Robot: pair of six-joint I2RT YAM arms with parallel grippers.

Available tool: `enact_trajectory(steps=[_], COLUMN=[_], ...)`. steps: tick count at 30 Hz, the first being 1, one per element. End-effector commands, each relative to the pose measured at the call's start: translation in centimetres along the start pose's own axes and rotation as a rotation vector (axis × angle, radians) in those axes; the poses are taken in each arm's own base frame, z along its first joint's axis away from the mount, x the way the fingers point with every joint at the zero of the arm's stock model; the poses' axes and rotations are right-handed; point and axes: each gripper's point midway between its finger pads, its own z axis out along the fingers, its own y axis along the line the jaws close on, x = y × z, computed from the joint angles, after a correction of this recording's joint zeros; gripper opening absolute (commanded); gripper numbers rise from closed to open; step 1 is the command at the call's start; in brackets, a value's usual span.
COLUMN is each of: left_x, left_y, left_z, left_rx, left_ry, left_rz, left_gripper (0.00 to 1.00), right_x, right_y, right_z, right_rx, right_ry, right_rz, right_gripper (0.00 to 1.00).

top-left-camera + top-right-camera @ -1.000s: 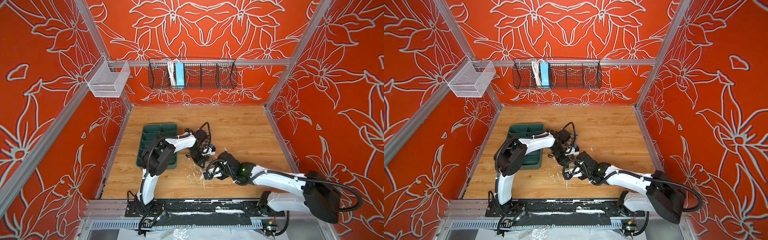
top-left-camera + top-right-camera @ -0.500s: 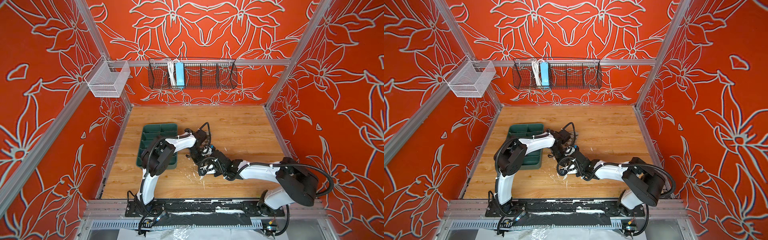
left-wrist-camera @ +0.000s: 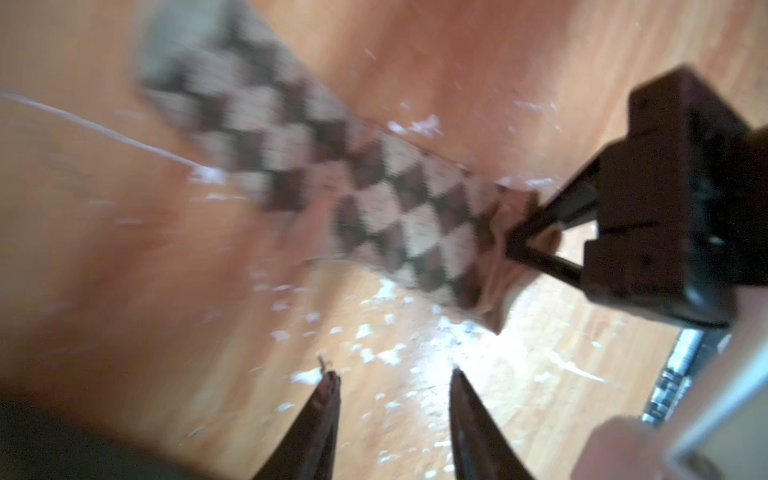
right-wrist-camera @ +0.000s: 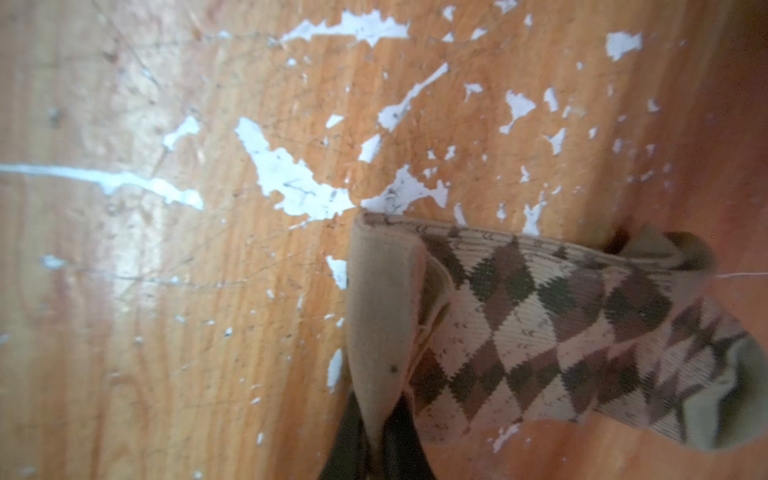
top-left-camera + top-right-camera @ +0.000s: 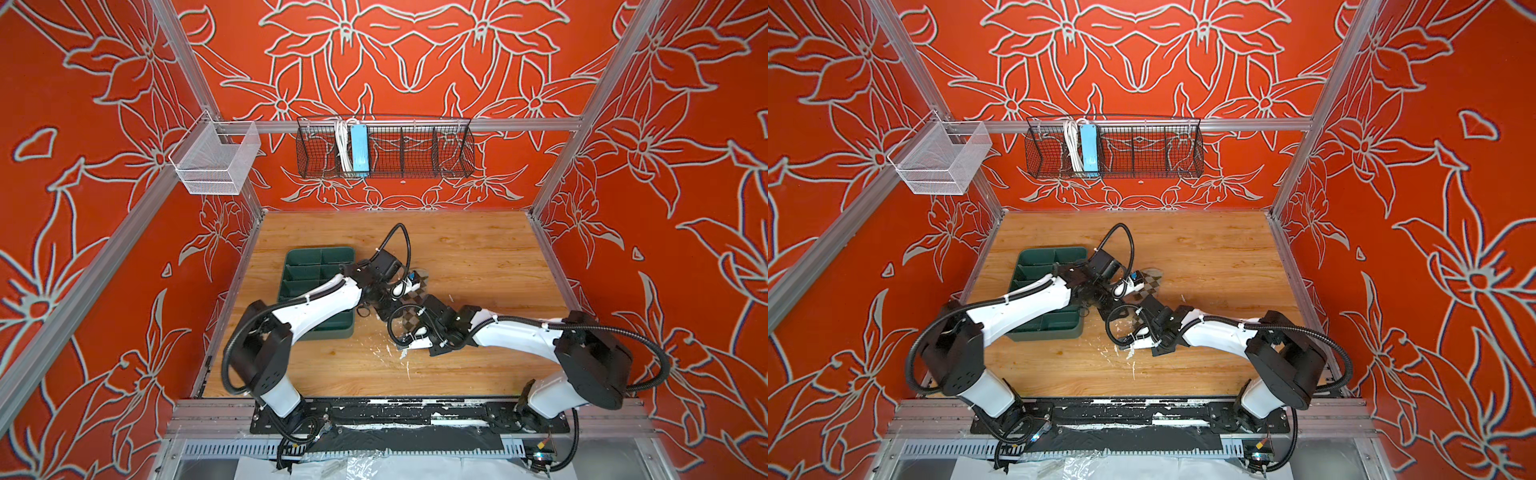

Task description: Roll the socks

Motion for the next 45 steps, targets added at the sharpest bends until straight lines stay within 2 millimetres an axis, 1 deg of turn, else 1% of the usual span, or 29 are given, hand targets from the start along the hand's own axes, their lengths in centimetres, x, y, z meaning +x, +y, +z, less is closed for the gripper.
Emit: enact_trajectory(steps=[1,2,3,5,6,7,8,9,10,12,13,15,18,20,21,23,24,26,28,31,34,36,40,44,45], left_x=[-2.1,-2.5,-2.6,-2.9,-3.1,-3.1,-3.0,-2.8,-2.4,-1.4,-1.0,-0.2,1.1,1.7,2.1,2.7,2.6,2.3,2.2,1.6,2.0,2.3,3.1,4.2,4.4], left_y=[4.6,5.2,5.5,5.2,4.7,3.7,2.2,0.9,-0.9,-3.8,-4.9,-6.6,-9.1,-10.9,-11.5,-12.3,-12.4,-12.2,-11.5,-10.3,-10.2,-10.2,-9.5,-9.3,-9.2], left_z=[-4.9,-6.9,-8.5,-12.4,-14.0,-15.3,-17.1,-17.8,-17.9,-17.6,-17.1,-14.9,-10.1,-6.9,-5.1,-2.2,-1.2,0.7,2.5,4.3,6.0,6.9,8.6,9.5,9.6], left_rx=[-0.304,-0.37,-0.417,-0.48,-0.491,-0.482,-0.456,-0.42,-0.365,-0.266,-0.244,-0.226,-0.224,-0.205,-0.194,-0.181,-0.183,-0.2,-0.238,-0.318,-0.322,-0.317,-0.347,-0.334,-0.334], left_ry=[-0.159,-0.213,-0.257,-0.368,-0.417,-0.468,-0.53,-0.563,-0.593,-0.609,-0.594,-0.524,-0.425,-0.394,-0.372,-0.342,-0.34,-0.325,-0.294,-0.272,-0.236,-0.211,-0.153,-0.107,-0.098], left_rz=[0.008,0.024,0.04,0.111,0.143,0.196,0.272,0.341,0.433,0.55,0.611,0.692,0.813,0.853,0.859,0.848,0.832,0.805,0.755,0.718,0.709,0.693,0.661,0.665,0.66], left_gripper=[0.43,0.43,0.45,0.48,0.52,0.56,0.6,0.64,0.66,0.69,0.69,0.7,0.7,0.69,0.69,0.68,0.68,0.68,0.66,0.65,0.62,0.57,0.4,0.19,0.16], right_x=[0.1,-0.1,-0.2,-0.4,-0.4,-0.4,-0.3,-0.2,-0.1,-0.1,-0.1,-0.1,0.4,0.7,0.8,1.1,1.2,1.4,1.4,1.3,1.3,1.2,0.9,0.5,0.4], right_y=[2.6,2.8,2.9,3.3,3.3,3.4,3.4,3.2,3.1,2.8,2.6,2.2,1.7,1.4,1.4,1.4,1.5,1.5,1.5,1.4,1.4,1.3,0.9,0.3,0.1], right_z=[-0.3,-0.4,-0.5,-0.7,-0.7,-0.7,-0.6,-0.5,-0.3,0.0,0.1,0.4,0.9,1.3,1.4,1.7,1.8,2.0,2.0,1.9,1.7,1.6,1.2,0.5,0.3], right_rx=[-0.196,-0.231,-0.264,-0.35,-0.385,-0.424,-0.458,-0.476,-0.496,-0.52,-0.528,-0.538,-0.544,-0.545,-0.548,-0.554,-0.557,-0.561,-0.561,-0.558,-0.554,-0.55,-0.539,-0.516,-0.507], right_ry=[0.005,0.001,-0.003,0.002,0.006,0.014,0.02,0.024,0.025,0.012,0.002,-0.008,-0.015,-0.018,-0.019,-0.016,-0.012,-0.008,-0.008,-0.014,-0.022,-0.027,-0.047,-0.076,-0.084], right_rz=[0.087,0.11,0.135,0.182,0.204,0.231,0.258,0.28,0.304,0.34,0.357,0.38,0.412,0.427,0.433,0.439,0.44,0.442,0.441,0.442,0.441,0.44,0.439,0.435,0.432], right_gripper=[0.0,0.0,0.0,0.0,0.0,0.0,0.0,0.0,0.0,0.0,0.0,0.0,0.0,0.0,0.0,0.0,0.0,0.0,0.0,0.0,0.0,0.01,0.02,0.03,0.05])
